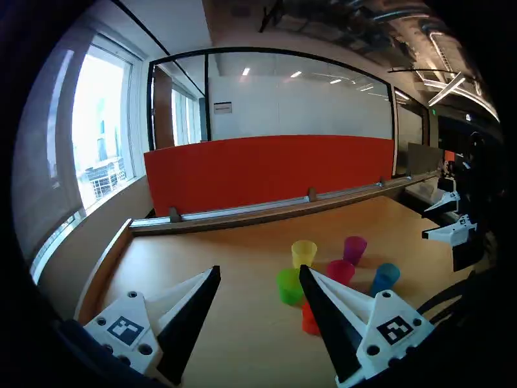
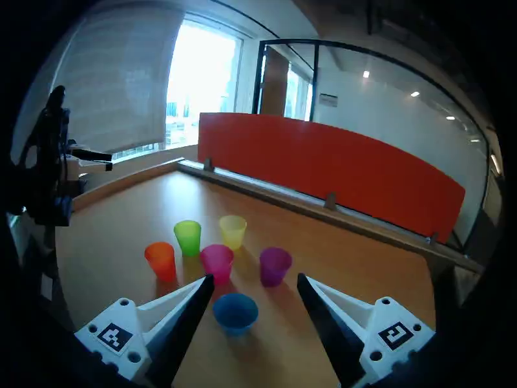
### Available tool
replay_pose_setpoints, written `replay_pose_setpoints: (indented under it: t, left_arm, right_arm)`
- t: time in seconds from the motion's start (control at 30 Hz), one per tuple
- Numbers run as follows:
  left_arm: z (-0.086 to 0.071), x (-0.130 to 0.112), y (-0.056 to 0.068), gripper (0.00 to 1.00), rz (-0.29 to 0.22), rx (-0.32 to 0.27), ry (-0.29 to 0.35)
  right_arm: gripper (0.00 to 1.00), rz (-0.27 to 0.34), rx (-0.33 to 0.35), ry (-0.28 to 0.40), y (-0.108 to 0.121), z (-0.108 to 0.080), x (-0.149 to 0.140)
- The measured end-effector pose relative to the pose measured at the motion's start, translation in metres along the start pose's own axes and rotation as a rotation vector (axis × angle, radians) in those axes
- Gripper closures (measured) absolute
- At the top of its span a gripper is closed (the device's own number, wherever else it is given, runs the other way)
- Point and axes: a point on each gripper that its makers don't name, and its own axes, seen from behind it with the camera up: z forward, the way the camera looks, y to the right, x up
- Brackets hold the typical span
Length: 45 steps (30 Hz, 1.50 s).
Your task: Pour water
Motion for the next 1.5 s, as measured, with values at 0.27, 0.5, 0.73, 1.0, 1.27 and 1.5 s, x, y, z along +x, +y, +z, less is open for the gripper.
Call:
replay_pose_setpoints:
  t: [0.27, 0.5, 0.73, 1.0, 1.27, 1.5]
  left_arm:
    - [-0.007, -0.01, -0.006, 0.1, -0.014, 0.03, -0.018]
    - [-0.012, -0.016, -0.011, 0.1, -0.012, 0.051, -0.03]
    - [-0.017, -0.021, -0.013, 0.1, -0.018, 0.069, -0.042]
    - [-0.021, -0.028, -0.014, 0.1, -0.022, 0.084, -0.055]
    - [-0.024, -0.033, -0.013, 0.1, -0.029, 0.093, -0.065]
    - [-0.026, -0.038, -0.014, 0.1, -0.033, 0.102, -0.077]
  right_arm:
    - [0.0, -0.014, 0.045, -0.053, -0.012, 0.021, -0.036]
    - [0.0, -0.026, 0.07, -0.114, -0.021, 0.041, -0.076]
    - [0.0, -0.037, 0.09, -0.164, -0.031, 0.057, -0.106]
    - [0.0, -0.029, 0.089, -0.206, -0.033, 0.07, -0.129]
    - [0.0, -0.018, 0.082, -0.235, -0.03, 0.083, -0.145]
    - [0.0, -0.011, 0.085, -0.241, -0.031, 0.095, -0.153]
